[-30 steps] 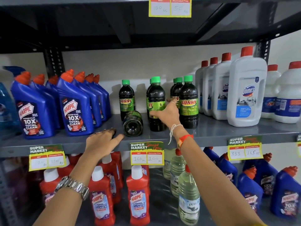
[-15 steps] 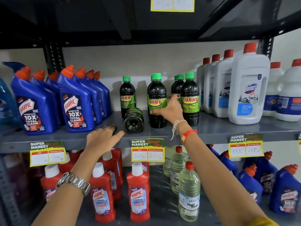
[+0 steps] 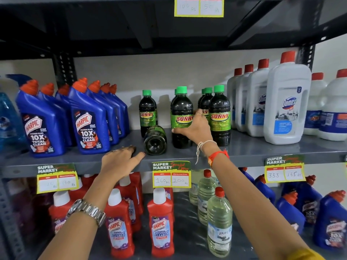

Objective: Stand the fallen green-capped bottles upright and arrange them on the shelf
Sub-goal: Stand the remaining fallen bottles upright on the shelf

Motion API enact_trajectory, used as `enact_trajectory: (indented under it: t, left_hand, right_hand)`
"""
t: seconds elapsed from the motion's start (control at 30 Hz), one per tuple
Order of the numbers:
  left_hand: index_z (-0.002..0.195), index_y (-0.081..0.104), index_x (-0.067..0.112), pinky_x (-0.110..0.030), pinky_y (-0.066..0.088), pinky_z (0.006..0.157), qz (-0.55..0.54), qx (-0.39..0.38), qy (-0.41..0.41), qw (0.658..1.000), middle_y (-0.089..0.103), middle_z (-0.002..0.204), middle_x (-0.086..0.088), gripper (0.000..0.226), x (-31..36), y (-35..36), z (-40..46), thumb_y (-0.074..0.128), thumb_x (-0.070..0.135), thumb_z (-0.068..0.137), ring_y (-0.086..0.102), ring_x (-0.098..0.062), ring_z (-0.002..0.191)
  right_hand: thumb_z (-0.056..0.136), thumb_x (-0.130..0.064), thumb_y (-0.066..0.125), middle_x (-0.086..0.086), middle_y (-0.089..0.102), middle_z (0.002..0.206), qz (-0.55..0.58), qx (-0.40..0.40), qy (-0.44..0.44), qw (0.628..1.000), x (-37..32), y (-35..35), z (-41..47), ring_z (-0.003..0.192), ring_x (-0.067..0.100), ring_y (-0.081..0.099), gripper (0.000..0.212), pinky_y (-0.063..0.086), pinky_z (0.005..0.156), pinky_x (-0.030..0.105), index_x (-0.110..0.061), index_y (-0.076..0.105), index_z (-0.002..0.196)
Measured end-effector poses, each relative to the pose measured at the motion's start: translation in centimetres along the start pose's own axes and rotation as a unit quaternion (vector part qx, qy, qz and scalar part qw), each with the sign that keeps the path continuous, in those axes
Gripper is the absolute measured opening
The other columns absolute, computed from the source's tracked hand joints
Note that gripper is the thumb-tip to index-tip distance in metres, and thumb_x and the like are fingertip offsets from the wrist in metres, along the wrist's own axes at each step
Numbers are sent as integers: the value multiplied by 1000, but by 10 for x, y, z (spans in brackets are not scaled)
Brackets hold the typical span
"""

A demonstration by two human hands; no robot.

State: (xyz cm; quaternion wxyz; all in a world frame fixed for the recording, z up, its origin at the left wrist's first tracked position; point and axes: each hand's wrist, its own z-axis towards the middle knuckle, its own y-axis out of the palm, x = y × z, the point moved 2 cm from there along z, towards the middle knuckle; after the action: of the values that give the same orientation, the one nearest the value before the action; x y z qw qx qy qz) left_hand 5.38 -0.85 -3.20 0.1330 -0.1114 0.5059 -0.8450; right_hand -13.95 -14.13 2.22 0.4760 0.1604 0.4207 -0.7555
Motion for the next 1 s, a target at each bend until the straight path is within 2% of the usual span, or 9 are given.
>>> enact_trajectory:
  t: [0.2,0.33,0.5,0.6,0.7,0.73,0.8,0.9,1.0]
  left_hand:
    - [120,53,20,-32,37,69,-3,6,6,1000,61,121,-6,61,-1,0,0,23,60,85,57,-25,106]
    - [119,54,19,-32,39,69,-10,10,4,1000,62,120,-6,71,0,-1,-1,17,63,79,58,-25,106]
    - [120,54,18,-33,39,72,-17,13,9,1000,62,122,-6,72,0,-2,-3,17,63,78,57,-24,107]
    - [128,49,21,-36,41,84,-24,-19,25,999,53,136,-5,64,-4,-5,-4,24,62,85,52,-25,119]
    - [137,41,26,-35,40,89,-24,-43,29,998,43,146,2,71,-13,-11,-5,24,69,82,46,-23,127]
    - [136,41,27,-34,41,87,-12,-32,30,999,44,145,3,76,-16,-11,-6,21,72,79,47,-22,126]
    - [134,44,27,-35,43,85,-9,2,31,999,51,139,1,87,-20,-10,-9,13,78,71,52,-22,121]
    - [131,47,25,-34,45,80,-28,42,38,998,58,130,-1,98,-20,-4,-12,3,78,62,57,-22,113]
    - [125,52,24,-32,42,75,-31,58,39,997,63,122,-2,95,-21,-3,-11,4,77,63,59,-22,109]
  right_hand:
    - [52,-41,87,16,61,117,-2,17,18,1000,-4,-2,-3,111,32,59,96,52,91,41,-2,37,124]
    - [48,-47,88,17,60,120,-16,56,32,998,-7,-1,-10,111,32,59,111,52,89,39,-1,32,132]
    - [50,-51,86,18,50,131,-62,58,37,996,-14,-3,-16,119,34,53,111,51,88,42,-3,30,134]
    - [57,-51,81,14,42,131,-132,129,6,983,-28,-10,-27,121,32,45,97,51,83,41,-7,35,129]
    - [68,-43,75,11,48,125,-148,162,-95,971,-52,-10,-33,116,30,48,78,51,82,38,-9,40,128]
    - [70,-41,72,10,52,121,-147,136,-127,971,-60,-6,-32,111,30,52,71,52,81,38,-10,42,126]
    - [73,-41,69,11,58,114,-160,33,-153,975,-77,8,-30,106,32,58,64,53,81,40,-9,43,123]
    - [74,-48,66,12,62,115,-249,-137,-104,953,-97,33,-24,107,33,61,70,48,82,36,-7,43,125]
    - [70,-54,68,5,65,115,-305,-262,-46,915,-107,52,-18,103,26,61,60,46,83,30,-14,58,114]
